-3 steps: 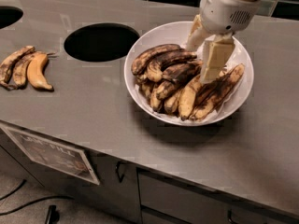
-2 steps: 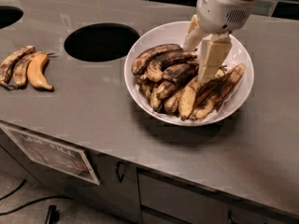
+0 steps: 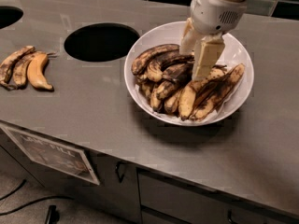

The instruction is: Pick banana from white bowl

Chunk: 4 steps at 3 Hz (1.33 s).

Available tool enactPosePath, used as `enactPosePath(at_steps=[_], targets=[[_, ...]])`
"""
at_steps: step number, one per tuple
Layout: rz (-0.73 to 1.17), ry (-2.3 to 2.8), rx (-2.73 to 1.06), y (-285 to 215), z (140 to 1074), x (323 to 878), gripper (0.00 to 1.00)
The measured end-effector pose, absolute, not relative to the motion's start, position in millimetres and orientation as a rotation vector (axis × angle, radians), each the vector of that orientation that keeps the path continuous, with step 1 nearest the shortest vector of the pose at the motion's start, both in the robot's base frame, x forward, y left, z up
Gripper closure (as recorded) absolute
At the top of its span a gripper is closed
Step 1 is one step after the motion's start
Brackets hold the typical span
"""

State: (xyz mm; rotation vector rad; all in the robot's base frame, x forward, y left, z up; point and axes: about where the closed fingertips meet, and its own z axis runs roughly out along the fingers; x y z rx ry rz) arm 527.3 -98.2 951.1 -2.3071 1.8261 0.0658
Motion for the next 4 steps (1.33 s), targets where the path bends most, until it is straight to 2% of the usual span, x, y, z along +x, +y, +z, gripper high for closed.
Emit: enactPosePath(at_steps=[4], targets=[[0.111, 1.818, -2.345, -90.1, 935.1, 531.1, 0.41]])
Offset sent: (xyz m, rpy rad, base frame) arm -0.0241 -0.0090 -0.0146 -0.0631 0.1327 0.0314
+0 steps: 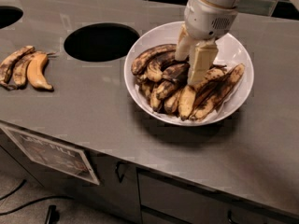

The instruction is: Pick banana from white bowl

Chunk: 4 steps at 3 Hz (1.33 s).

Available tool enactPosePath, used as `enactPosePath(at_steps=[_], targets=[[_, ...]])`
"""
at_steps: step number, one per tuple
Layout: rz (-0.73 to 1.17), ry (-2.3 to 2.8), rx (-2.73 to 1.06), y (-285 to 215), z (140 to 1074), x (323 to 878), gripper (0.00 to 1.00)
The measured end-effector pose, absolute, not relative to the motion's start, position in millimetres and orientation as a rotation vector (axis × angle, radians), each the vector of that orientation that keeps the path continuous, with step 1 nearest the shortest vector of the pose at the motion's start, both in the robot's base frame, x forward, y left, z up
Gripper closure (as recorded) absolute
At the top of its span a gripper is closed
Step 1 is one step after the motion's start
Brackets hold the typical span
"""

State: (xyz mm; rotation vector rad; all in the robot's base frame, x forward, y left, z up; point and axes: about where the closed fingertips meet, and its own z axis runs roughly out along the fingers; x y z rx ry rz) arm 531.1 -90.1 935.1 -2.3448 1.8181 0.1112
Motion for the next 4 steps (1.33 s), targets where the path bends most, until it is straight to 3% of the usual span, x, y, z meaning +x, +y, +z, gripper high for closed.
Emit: enactPosePath(at_steps=[3, 4], targets=[[0.138, 1.817, -2.362, -86.6, 927.2, 532.0, 0.41], [0.148, 1.819, -2.367, -86.4, 924.3, 532.1, 0.45]])
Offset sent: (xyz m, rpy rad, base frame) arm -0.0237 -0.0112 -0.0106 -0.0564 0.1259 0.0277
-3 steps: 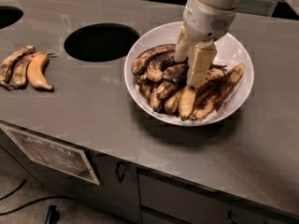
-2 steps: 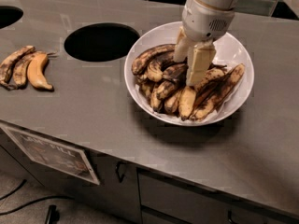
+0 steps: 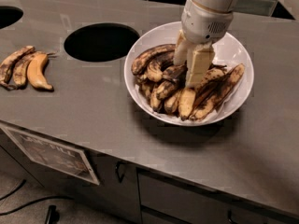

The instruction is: Pick banana from white bowl

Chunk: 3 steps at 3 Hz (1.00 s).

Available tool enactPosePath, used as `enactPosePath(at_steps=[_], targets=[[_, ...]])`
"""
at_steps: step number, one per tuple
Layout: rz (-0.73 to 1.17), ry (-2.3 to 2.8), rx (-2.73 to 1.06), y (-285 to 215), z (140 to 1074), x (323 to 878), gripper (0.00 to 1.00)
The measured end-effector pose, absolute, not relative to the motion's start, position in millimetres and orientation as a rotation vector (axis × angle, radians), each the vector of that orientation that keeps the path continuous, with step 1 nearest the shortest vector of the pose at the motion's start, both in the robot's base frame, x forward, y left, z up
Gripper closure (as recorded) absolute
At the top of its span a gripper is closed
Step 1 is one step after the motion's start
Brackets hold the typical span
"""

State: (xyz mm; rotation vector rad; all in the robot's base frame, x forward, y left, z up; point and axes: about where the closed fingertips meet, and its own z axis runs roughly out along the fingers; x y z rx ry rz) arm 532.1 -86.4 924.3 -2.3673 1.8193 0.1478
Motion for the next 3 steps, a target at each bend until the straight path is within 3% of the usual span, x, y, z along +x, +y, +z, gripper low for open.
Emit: enactPosePath(at_steps=[1, 2, 3], targets=[[0.152, 1.821, -2.370, -86.4, 923.0, 532.0, 0.49], [0.154, 1.824, -2.374, -86.5, 922.4, 532.1, 0.63], [0.150, 1.825, -2.375, -86.4, 923.6, 532.3, 0.63]])
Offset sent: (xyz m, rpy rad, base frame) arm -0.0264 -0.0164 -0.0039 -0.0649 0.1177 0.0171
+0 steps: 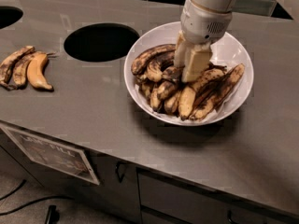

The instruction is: Pick banana from white bowl

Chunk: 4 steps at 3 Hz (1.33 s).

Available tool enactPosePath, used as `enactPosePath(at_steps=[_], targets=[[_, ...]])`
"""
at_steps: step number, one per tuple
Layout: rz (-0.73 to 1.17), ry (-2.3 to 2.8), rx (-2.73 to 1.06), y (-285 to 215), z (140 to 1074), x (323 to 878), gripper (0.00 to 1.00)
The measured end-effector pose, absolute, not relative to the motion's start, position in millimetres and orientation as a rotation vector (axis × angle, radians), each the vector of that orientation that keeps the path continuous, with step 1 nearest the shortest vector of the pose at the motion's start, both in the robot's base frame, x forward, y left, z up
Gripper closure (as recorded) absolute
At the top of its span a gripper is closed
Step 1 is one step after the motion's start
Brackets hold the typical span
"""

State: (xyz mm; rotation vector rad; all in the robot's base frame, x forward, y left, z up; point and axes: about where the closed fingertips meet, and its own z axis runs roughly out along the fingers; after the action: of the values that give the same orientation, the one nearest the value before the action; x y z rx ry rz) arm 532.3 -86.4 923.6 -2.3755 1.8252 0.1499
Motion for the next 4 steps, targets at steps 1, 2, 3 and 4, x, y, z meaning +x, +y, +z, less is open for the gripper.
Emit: enactPosePath(at_steps=[1, 2, 3, 4], targets=[[0.148, 1.824, -2.375, -86.3, 924.2, 532.3, 0.68], [0.148, 1.824, -2.375, -86.3, 924.2, 532.3, 0.87], [0.147, 1.824, -2.374, -86.2, 924.2, 532.4, 1.00], [0.097, 1.807, -2.330, -82.3, 930.8, 536.4, 1.00]])
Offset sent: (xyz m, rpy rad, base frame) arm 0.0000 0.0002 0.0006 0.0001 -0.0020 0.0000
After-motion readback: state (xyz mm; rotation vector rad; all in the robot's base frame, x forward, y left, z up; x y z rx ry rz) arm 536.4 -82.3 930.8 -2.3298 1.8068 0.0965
